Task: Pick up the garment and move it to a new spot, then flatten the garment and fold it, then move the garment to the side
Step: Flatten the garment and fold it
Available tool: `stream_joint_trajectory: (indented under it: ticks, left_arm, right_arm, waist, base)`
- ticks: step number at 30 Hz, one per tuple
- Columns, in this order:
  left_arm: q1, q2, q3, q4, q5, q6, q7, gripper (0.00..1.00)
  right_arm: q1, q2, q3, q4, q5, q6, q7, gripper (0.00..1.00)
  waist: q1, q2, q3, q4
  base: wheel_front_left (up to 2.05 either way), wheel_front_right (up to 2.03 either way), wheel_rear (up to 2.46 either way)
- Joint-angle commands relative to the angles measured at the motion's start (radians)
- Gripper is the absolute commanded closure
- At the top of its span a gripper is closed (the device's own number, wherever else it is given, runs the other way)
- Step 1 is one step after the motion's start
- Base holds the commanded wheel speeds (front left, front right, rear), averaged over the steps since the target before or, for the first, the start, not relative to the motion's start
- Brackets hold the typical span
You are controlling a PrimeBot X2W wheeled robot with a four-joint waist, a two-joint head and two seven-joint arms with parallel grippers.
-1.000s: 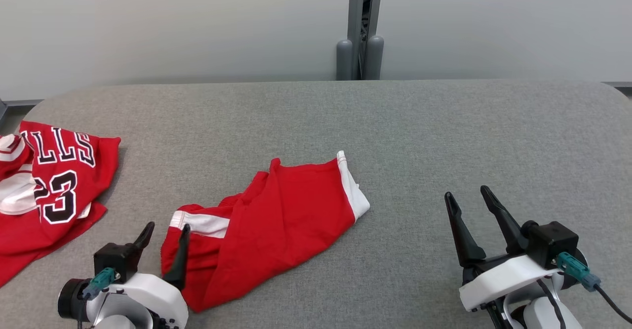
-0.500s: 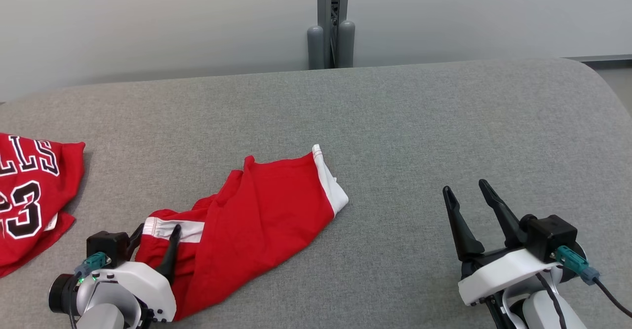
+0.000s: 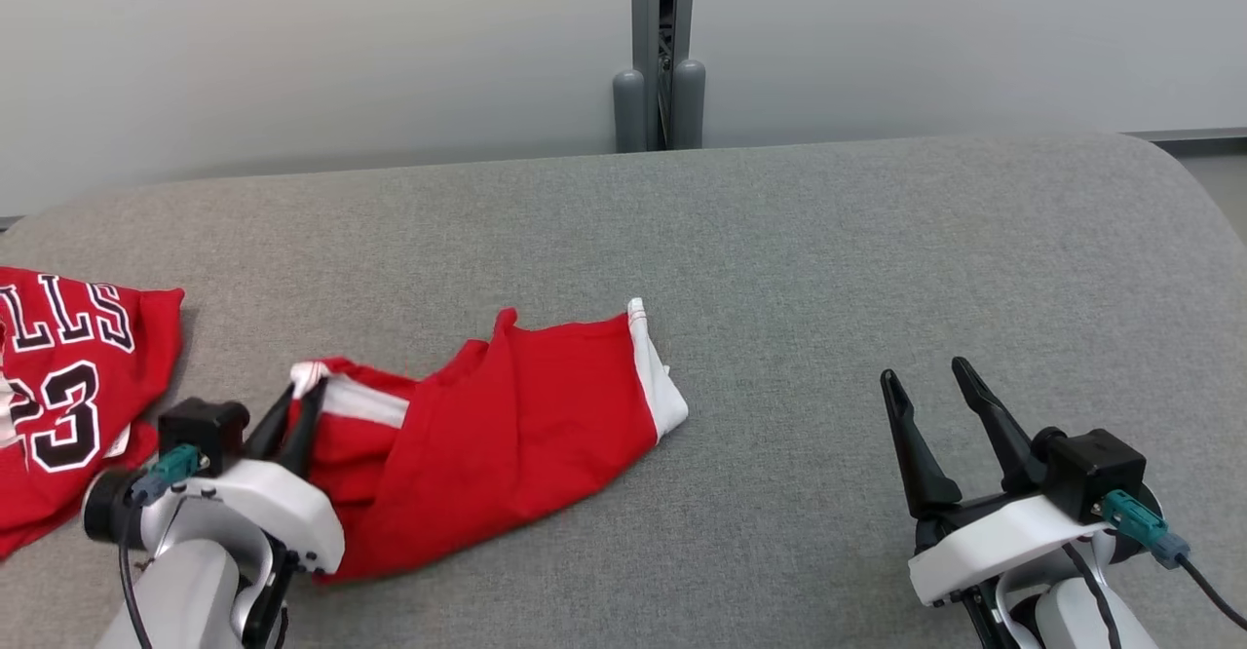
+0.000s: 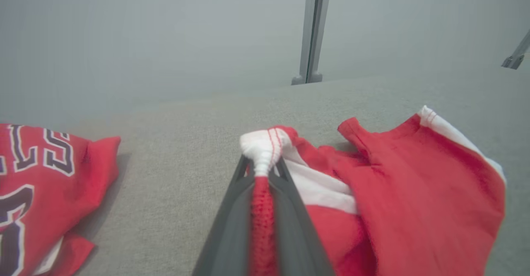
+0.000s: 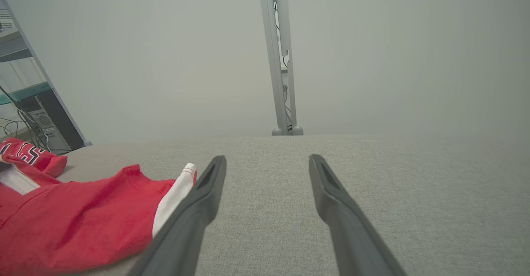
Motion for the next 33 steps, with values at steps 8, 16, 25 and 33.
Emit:
stream_joint_trajectory:
  ticks: [8, 16, 25, 33]
  left_arm:
    - [0.037, -0.004, 0.048, -0.254, 0.046, 0.037, -0.006, 1.00]
    - [0.181, -0.034, 0.077, -0.383, 0.026, 0.063, -0.006, 1.00]
    - [0.284, -0.052, 0.115, -0.332, -0.007, 0.081, -0.006, 1.00]
    - [0.262, -0.080, 0.157, -0.242, 0.008, 0.070, -0.005, 0.00]
  right_arm:
    - [0.021, 0.000, -0.005, 0.000, -0.002, 0.000, -0.017, 0.00]
    - [0.031, 0.003, -0.007, -0.003, 0.001, 0.000, -0.021, 0.00]
    - [0.027, 0.006, -0.001, 0.003, 0.002, 0.000, -0.024, 0.00]
    - [0.012, 0.004, 0.008, 0.013, 0.006, 0.000, -0.022, 0.00]
  waist:
    - [0.0000, 0.0000, -0.040, 0.038]
    - [0.0000, 0.0000, -0.052, 0.061]
    - [0.0000, 0.0000, -0.045, 0.087]
    - [0.0000, 0.0000, -0.035, 0.083]
  base:
    - [0.00, 0.00, 0.00]
    - [0.00, 0.00, 0.00]
    - [0.00, 0.00, 0.00]
    - [0.00, 0.00, 0.00]
